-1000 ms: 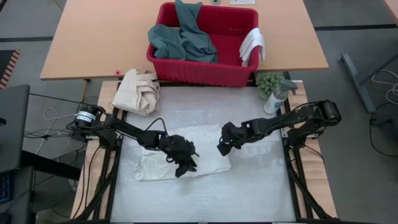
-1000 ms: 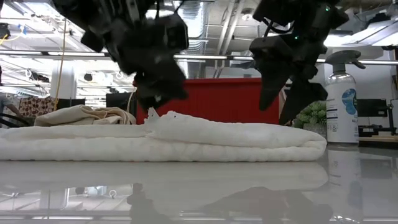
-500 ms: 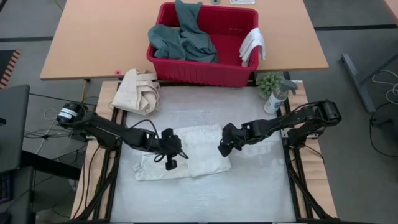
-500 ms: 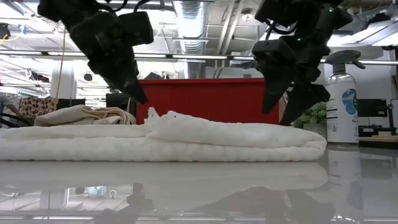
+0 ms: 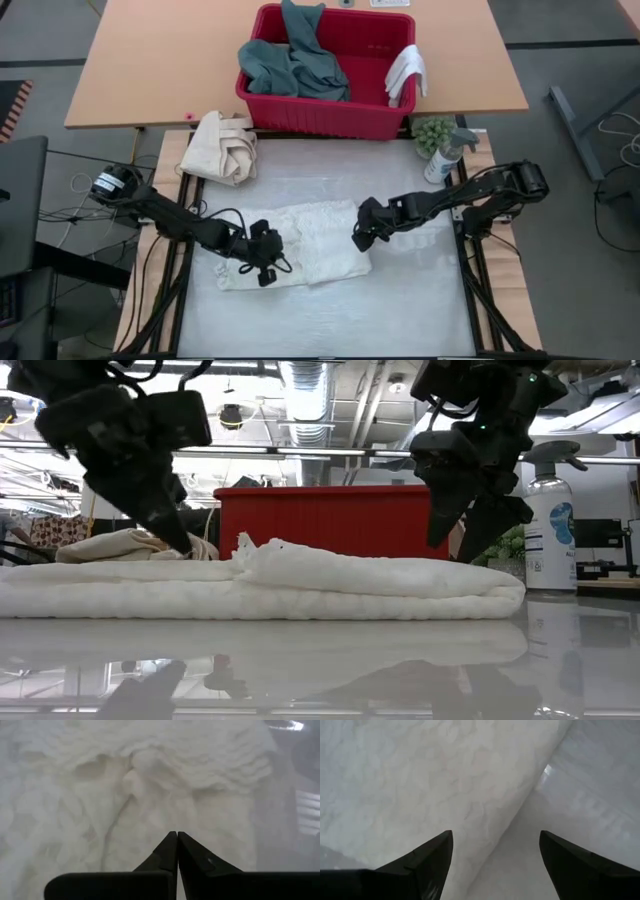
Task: Fold Laundry from Bin
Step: Fold the white shirt
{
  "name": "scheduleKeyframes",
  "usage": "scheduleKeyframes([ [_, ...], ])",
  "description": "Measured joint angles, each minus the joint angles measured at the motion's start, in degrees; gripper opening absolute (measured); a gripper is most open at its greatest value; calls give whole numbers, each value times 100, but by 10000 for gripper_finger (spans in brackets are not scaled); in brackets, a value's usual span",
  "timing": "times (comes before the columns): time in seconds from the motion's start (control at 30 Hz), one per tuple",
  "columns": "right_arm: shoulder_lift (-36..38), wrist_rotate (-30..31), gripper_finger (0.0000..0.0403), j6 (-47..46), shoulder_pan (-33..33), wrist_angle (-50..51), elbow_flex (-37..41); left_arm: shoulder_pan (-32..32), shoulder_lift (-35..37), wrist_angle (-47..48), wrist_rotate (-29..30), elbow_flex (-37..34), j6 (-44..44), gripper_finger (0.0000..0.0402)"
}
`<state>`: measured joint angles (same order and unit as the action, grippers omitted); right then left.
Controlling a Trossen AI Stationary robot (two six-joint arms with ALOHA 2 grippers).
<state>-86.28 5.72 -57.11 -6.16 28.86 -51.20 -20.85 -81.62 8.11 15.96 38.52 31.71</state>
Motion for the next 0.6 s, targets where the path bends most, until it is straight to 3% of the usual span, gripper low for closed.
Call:
scheduleKeyframes([
  [0.6, 135, 88, 320, 20, 33, 70, -2, 360, -141, -748, -151, -496, -45, 0],
])
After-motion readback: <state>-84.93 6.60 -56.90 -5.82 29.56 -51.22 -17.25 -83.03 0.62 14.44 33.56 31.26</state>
